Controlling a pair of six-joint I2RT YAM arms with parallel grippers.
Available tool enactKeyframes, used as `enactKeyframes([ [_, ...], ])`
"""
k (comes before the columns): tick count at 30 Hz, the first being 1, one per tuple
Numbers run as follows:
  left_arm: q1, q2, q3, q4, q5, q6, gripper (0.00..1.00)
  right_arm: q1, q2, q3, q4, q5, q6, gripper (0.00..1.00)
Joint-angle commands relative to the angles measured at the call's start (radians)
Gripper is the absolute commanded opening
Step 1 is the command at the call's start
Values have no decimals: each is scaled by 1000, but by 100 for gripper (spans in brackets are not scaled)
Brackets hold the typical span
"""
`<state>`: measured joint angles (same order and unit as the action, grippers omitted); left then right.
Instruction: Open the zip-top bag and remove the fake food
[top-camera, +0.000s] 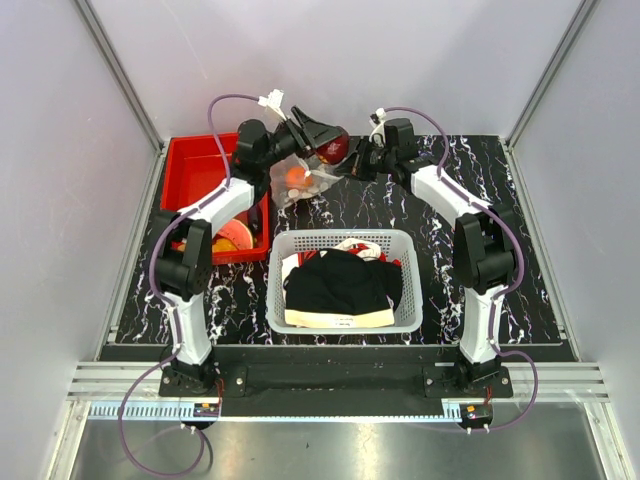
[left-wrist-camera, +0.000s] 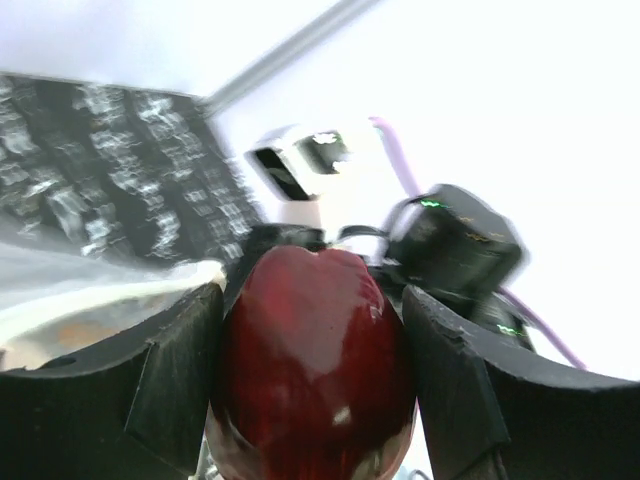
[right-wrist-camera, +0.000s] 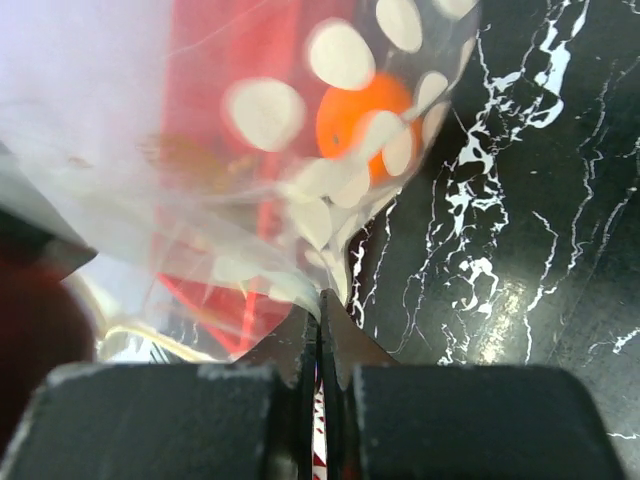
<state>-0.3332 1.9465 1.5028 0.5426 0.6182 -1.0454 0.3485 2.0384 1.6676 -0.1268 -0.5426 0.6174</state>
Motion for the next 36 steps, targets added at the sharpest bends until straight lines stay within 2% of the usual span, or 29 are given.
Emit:
enactKeyframes([
  [1,14,40,-1,549,181,-292,0,-23,-41,41,-36,52,-18,0],
  [2,14,49,0,701,195,-344,0,-28,-37,49,-42,49,-18,0],
  [3,17,60,-4,771,204,-454,0,-34,-34,55,-43,47,-16,0],
  [5,22,100,8,937,212,-566,0,-49,-33,60,-43,44,-19,0],
  [6,25,114,17,973,212,-661,0,-54,-32,63,-46,44,-19,0],
  [8,28,127,20,1085,201,-734,0,-66,-32,64,-48,38,-21,0],
  [10,43,100,-16,1088,219,-727,0,-74,-38,63,-50,35,-22,0],
  [12,78,4,-132,1047,233,-609,0,-74,-43,57,-53,32,-27,0],
  [14,109,-59,-232,908,265,-507,0,-74,-49,52,-53,20,-27,0],
  [15,144,-110,-260,846,273,-405,0,-74,-50,50,-53,17,-25,0],
  [17,180,-152,-335,613,273,-291,0,-74,-53,50,-54,10,-25,0],
  [18,218,-194,-358,530,262,-174,0,-72,-55,50,-53,4,-24,0],
  [19,233,-211,-377,367,250,-107,0,-74,-50,52,-53,-5,-21,0],
  [20,247,-233,-394,265,220,-35,0,-74,-49,53,-51,-8,-19,0],
  [21,269,-266,-391,144,186,139,0,-74,-49,54,-51,-10,-18,0],
  [22,272,-287,-380,-124,137,238,0,-74,-49,54,-51,-10,-15,0],
  [23,273,-299,-345,-261,-6,330,0,-72,-50,54,-48,-10,-15,0],
  [24,272,-305,-331,-365,-77,460,0,-74,-50,54,-48,-11,-16,0],
  [25,273,-308,-323,-488,-139,490,0,-74,-52,54,-48,-11,-15,0],
  [26,278,-305,-310,-536,-270,507,0,-72,-50,54,-50,-11,-15,0],
  [28,276,-281,-280,-655,-374,574,0,-72,-49,55,-48,-13,-15,0],
  [32,275,-238,-236,-728,-605,611,2,-74,-47,54,-47,-17,-11,0],
  [35,275,-189,-202,-756,-711,623,17,-72,-52,52,-48,-19,-10,0],
  [36,275,-172,-190,-773,-725,627,25,-72,-55,52,-48,-20,-10,0],
])
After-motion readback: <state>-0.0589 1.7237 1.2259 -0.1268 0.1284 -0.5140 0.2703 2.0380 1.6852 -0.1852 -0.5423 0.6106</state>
